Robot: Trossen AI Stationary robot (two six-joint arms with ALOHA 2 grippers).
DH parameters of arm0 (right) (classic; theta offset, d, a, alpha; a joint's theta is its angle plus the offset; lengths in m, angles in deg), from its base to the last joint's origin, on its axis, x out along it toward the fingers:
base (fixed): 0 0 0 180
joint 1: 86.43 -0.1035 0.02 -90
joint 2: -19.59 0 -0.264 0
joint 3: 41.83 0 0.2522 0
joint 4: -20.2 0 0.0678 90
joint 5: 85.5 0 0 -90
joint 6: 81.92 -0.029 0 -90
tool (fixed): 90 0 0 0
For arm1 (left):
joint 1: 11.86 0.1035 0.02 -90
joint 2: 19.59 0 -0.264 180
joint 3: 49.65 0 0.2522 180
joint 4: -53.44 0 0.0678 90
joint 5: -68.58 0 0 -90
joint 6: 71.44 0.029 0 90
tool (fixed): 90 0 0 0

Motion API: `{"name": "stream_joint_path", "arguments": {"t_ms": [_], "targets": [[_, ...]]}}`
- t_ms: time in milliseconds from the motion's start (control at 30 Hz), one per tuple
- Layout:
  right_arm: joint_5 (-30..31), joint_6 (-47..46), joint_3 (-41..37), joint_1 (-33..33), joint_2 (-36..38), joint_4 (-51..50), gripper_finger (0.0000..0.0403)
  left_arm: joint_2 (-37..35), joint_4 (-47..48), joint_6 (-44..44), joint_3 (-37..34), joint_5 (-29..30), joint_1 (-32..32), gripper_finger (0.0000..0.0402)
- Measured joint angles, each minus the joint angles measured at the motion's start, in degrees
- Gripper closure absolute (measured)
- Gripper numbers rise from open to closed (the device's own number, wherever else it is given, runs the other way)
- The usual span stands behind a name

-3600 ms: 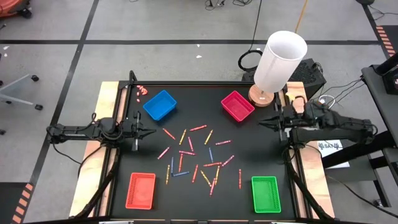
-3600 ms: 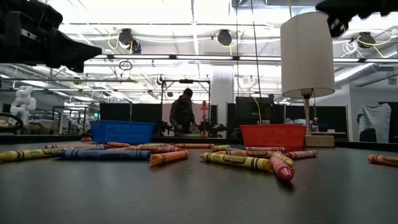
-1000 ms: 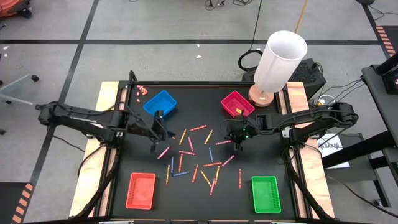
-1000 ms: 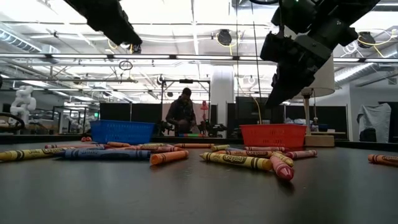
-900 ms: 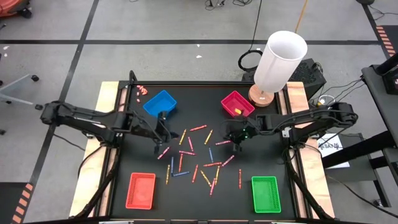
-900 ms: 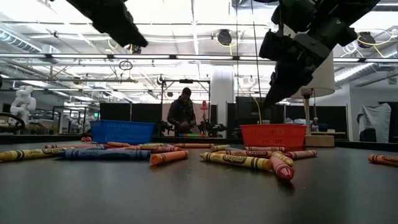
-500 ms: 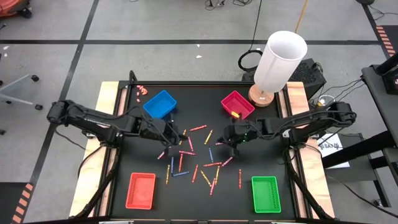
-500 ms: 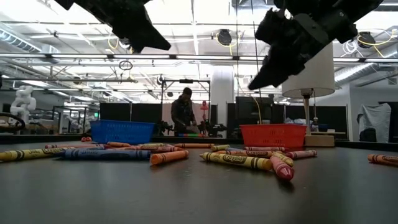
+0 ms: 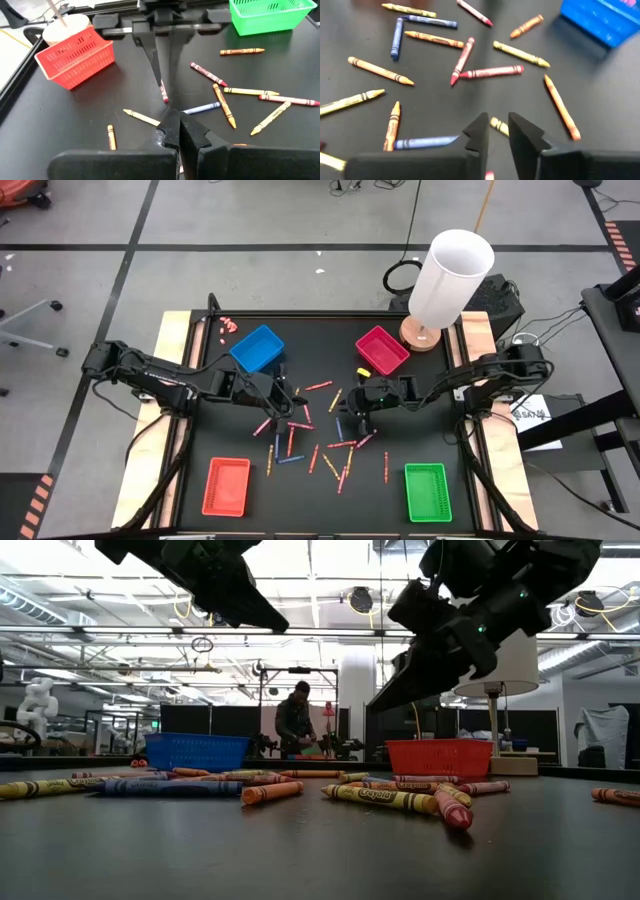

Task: Sort crayons
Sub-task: Put the orange crayon into the red bin

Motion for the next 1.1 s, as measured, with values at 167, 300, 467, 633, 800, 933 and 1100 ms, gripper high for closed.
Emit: {"name": "stream_joint_path", "arguments": {"t_ms": [167, 300, 467, 633, 800, 933, 1100], "targets": [[-0.04, 4.66, 0.40, 1.62, -3.64, 3.27, 0.0291, 0.69, -1.09, -2.01, 0.07, 2.97, -0.02, 0.0392], [-3.06, 7.17, 3.07, 3.98, -6.03, -0.21, 0.0264, 0.45, 0.31, -4.16, 0.07, 8.81, 0.00, 0.0348], [-6.93, 10.31, 5.77, 6.38, -9.24, -1.50, 0.0246, 0.48, 0.02, -4.35, 0.07, 12.07, 0.02, 0.0277], [-11.14, 11.48, 7.88, 8.35, -10.16, -3.32, 0.0249, 0.54, 1.43, -4.50, 0.07, 9.99, -0.19, 0.0238], [-9.92, 10.87, 8.97, 9.74, -10.22, -5.34, 0.0254, 0.55, 2.56, -4.50, 0.07, 9.12, -0.56, 0.0233], [-7.47, 8.46, 11.17, 11.51, -10.84, -4.73, 0.0251, 0.55, 2.56, -4.52, 0.07, 9.12, -0.55, 0.0233], [-9.26, 8.48, 12.82, 13.56, -12.67, -4.50, 0.0250, 0.57, 5.96, -7.16, 0.06, 7.66, -0.93, 0.0233]]}}
